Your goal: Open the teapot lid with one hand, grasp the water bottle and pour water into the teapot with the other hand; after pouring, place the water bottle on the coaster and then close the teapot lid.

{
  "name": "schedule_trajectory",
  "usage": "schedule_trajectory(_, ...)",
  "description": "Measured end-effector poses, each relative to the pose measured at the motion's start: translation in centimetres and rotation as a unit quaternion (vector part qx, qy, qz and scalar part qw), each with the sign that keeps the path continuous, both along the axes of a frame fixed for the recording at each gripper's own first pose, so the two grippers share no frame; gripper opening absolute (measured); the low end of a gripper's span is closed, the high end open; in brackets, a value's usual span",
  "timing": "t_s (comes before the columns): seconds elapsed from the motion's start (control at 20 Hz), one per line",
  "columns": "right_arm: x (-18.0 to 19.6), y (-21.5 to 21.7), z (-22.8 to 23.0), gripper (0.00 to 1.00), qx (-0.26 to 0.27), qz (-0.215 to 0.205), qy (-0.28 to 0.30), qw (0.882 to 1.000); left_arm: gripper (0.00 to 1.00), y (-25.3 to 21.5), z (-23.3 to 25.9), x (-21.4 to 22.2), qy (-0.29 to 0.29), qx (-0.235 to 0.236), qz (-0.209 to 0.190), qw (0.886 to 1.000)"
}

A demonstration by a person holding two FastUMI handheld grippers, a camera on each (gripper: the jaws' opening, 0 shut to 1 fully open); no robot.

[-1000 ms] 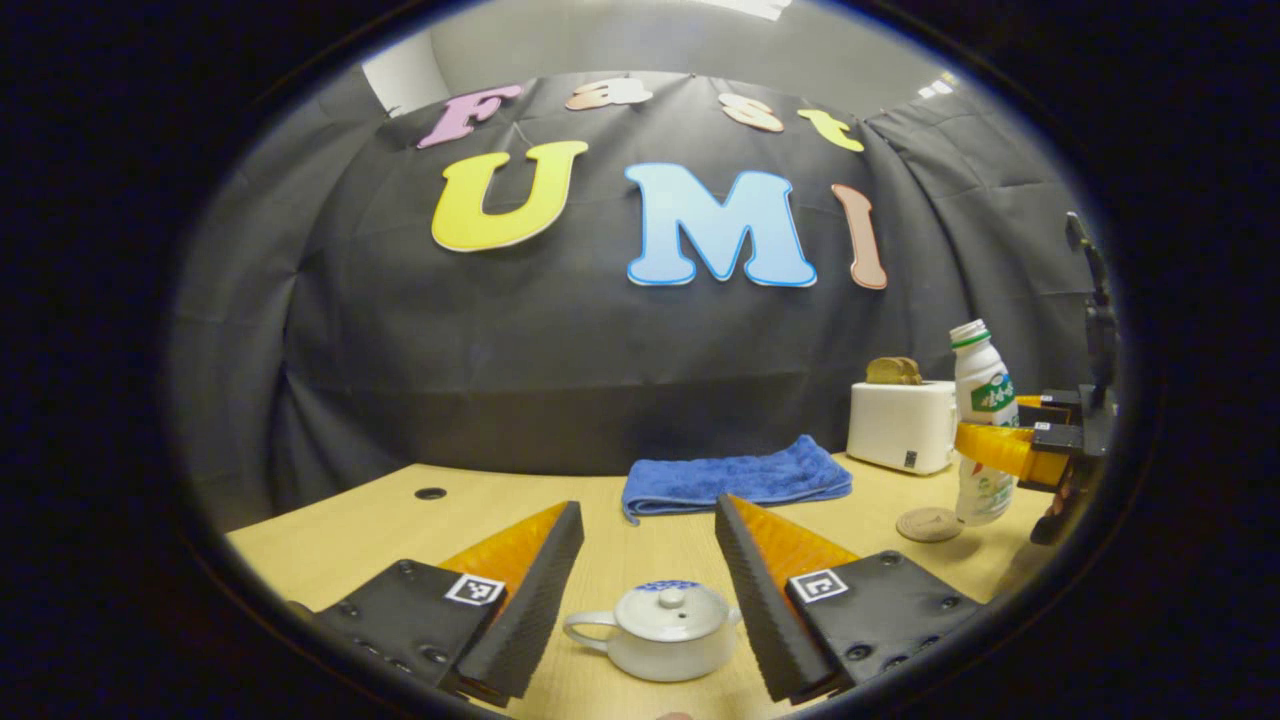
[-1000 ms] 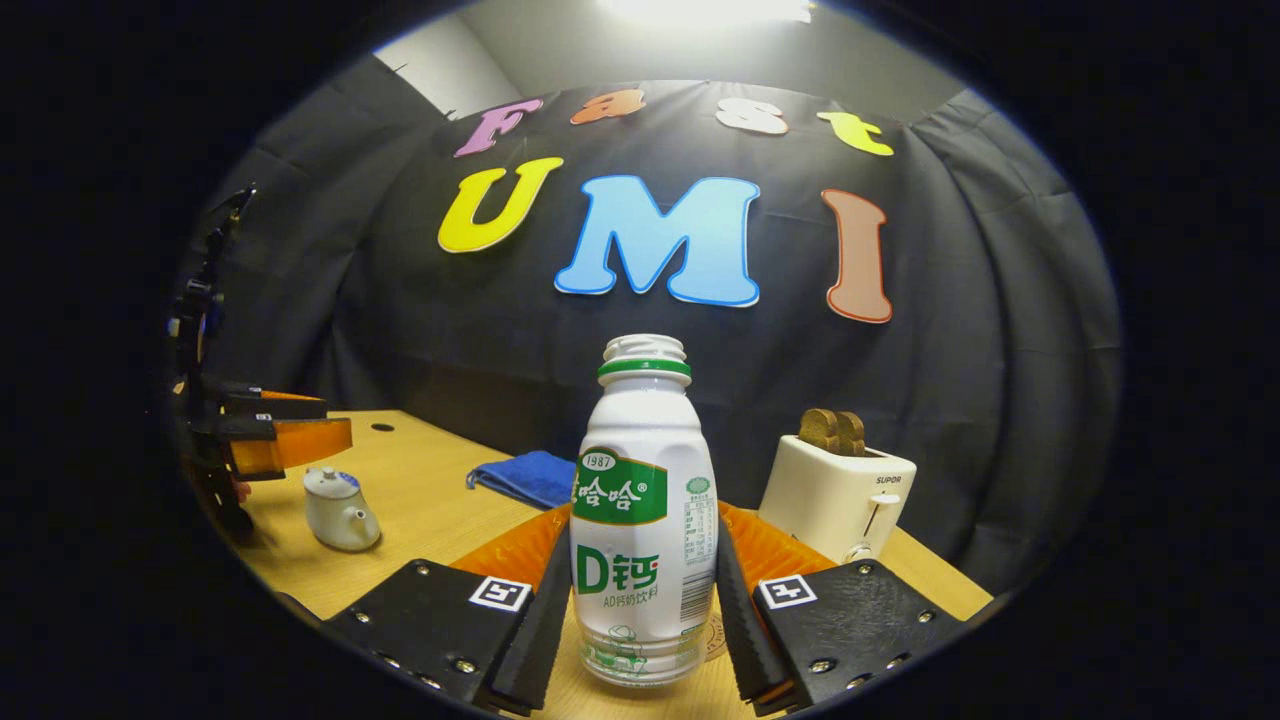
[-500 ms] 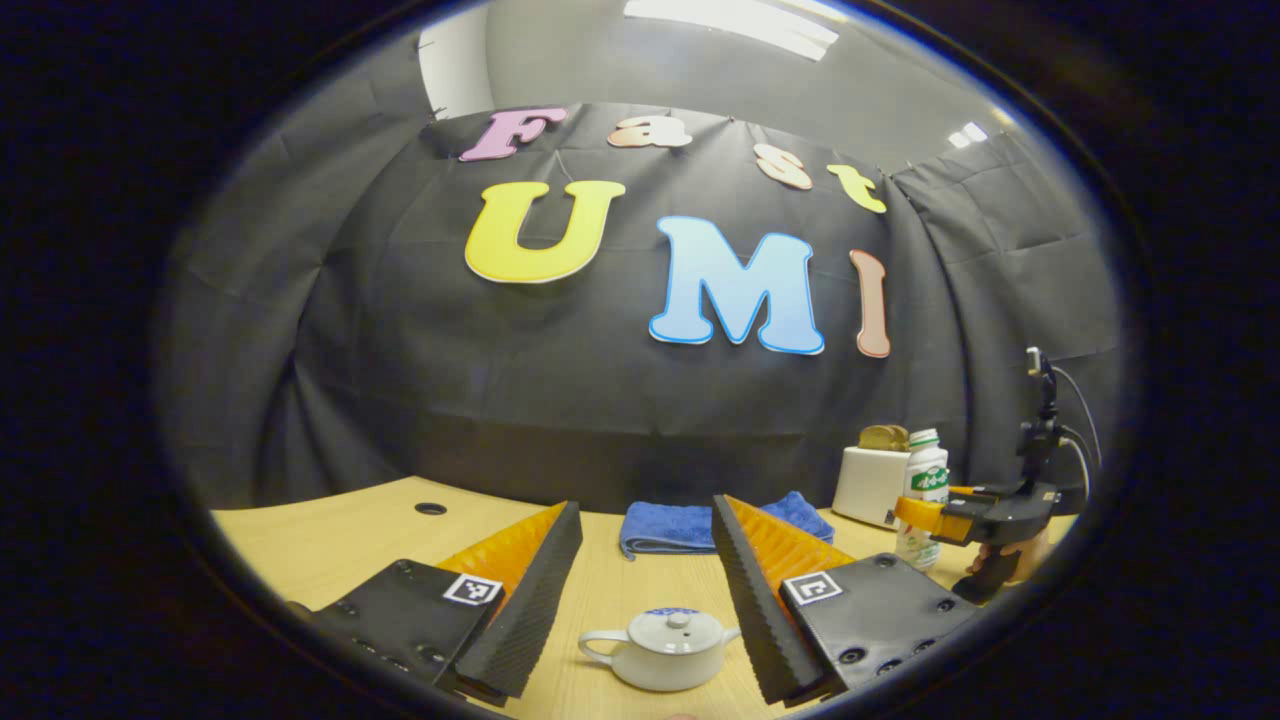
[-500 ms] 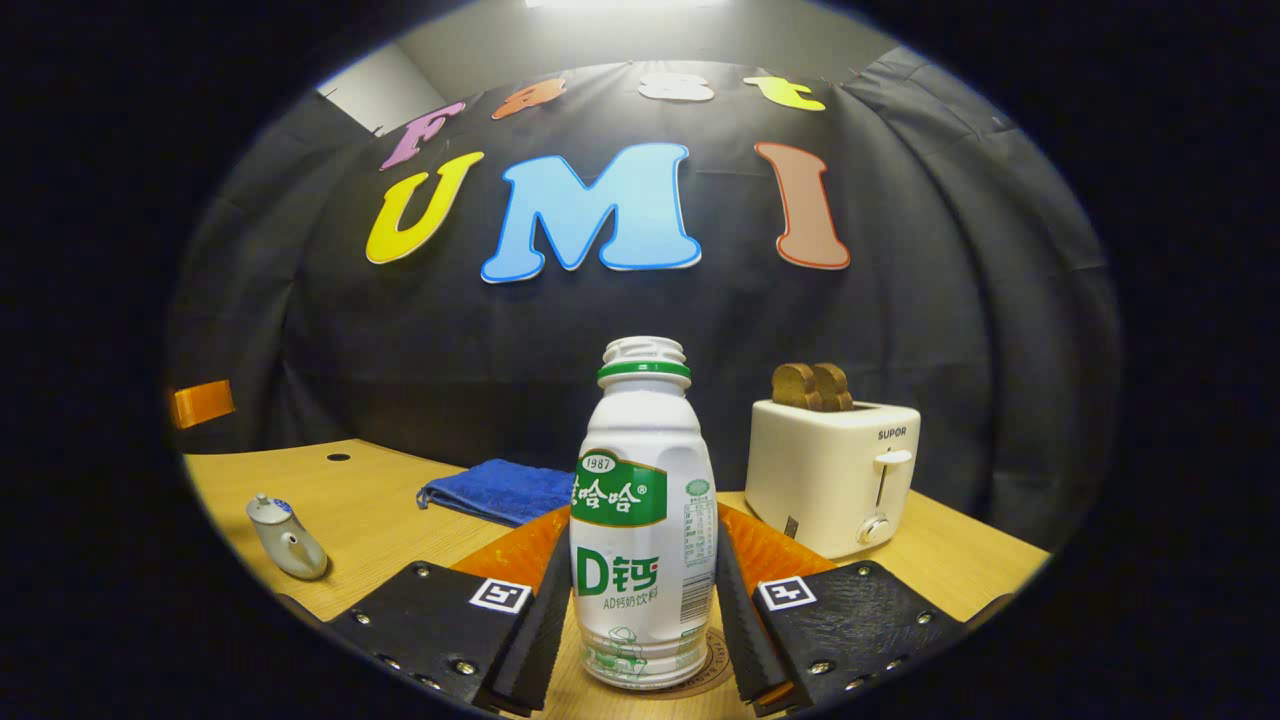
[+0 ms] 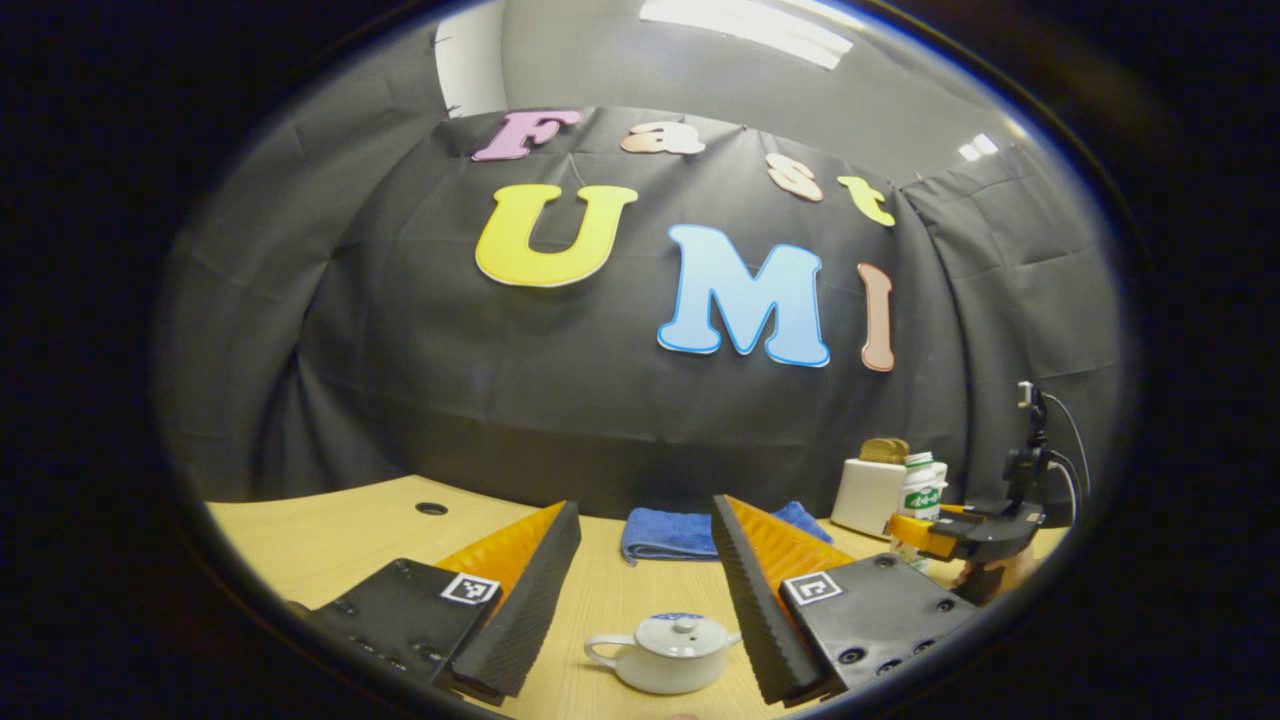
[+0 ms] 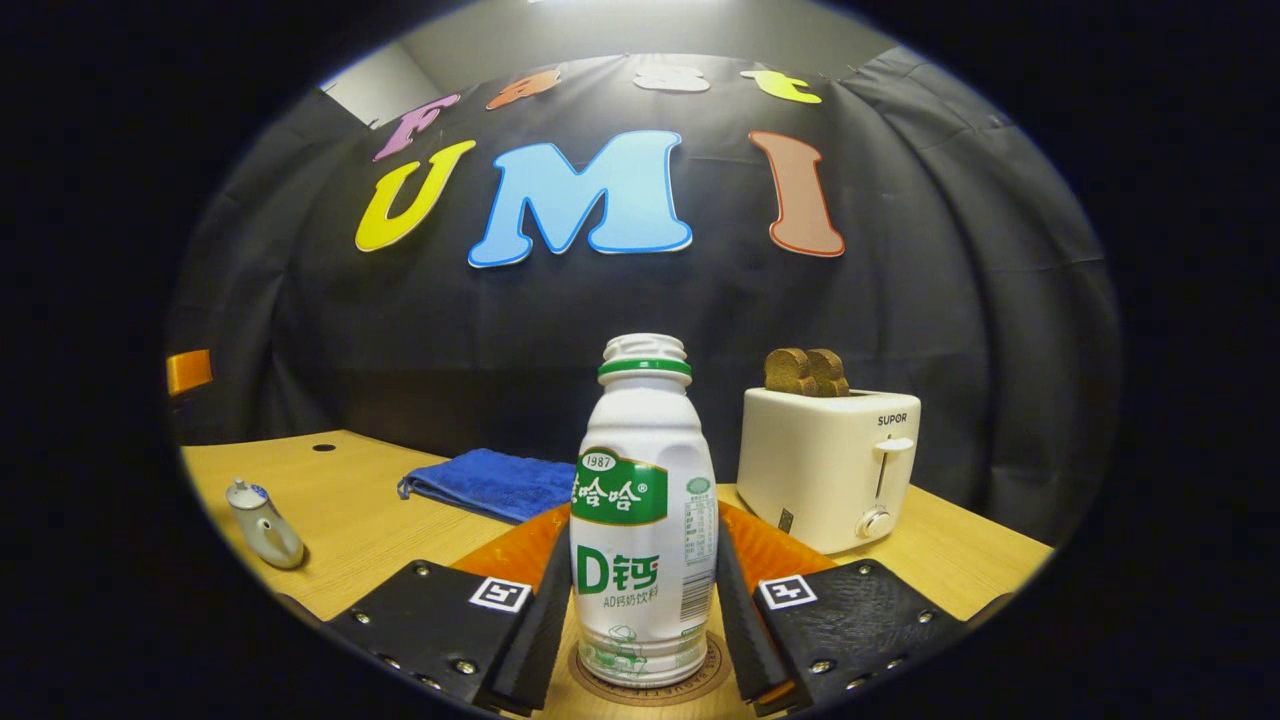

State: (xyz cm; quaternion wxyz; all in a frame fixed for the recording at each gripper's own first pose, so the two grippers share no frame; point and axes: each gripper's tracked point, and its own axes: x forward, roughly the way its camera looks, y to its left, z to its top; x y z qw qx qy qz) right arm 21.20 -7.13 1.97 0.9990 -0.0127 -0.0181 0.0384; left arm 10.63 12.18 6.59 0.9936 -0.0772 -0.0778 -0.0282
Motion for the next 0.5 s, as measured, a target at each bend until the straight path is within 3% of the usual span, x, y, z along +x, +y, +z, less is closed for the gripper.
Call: schedule_trajectory(0.5,-1.05,-0.04,-0.86,0.71,-0.030,0.000,0.032,0.999,0.89,-0.57,-0.34,0.03,0.005,0.008,-0.006,1.000)
